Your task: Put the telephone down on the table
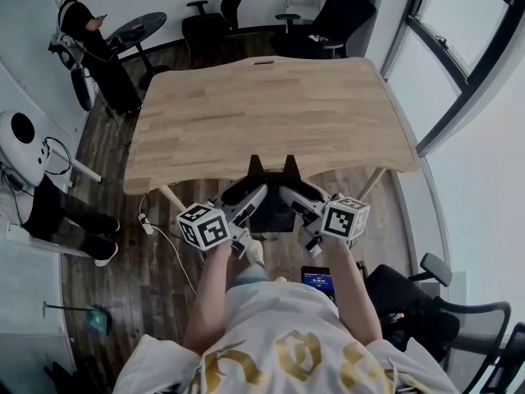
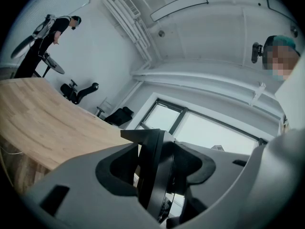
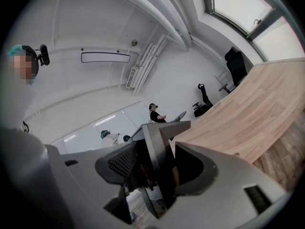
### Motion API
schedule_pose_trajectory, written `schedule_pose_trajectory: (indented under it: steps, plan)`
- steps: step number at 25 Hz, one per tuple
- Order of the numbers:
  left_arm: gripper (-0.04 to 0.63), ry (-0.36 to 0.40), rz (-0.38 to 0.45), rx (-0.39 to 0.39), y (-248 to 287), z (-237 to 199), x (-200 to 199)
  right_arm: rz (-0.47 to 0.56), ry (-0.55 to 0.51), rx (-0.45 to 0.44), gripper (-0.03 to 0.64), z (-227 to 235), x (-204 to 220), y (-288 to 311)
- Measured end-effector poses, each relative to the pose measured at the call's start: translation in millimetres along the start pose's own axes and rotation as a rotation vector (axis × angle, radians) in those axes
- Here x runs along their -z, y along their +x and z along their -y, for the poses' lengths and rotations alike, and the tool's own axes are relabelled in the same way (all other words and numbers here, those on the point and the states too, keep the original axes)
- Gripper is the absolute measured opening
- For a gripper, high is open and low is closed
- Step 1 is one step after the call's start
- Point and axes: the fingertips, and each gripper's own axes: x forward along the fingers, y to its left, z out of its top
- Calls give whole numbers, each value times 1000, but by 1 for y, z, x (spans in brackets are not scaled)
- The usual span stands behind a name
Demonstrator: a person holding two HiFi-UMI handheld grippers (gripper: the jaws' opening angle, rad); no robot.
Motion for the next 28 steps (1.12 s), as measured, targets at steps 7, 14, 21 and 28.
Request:
schedule_pose_trajectory:
  steps: [7,14,21,28]
  plan:
    - [212,-4,0,1,30,-29,-12,-4,4,9,230,32,-20,22]
    - [212,-28,-6,3,76,-102,-47,-27,21,23,230,86,-56,88]
    - [212,-64,-17,-4,123,-183,-85,-56,23,33,230,146,-93,162]
    - [212,-93,-27,-5,171,-279,-145,-83,48,55,230,200,-141,260]
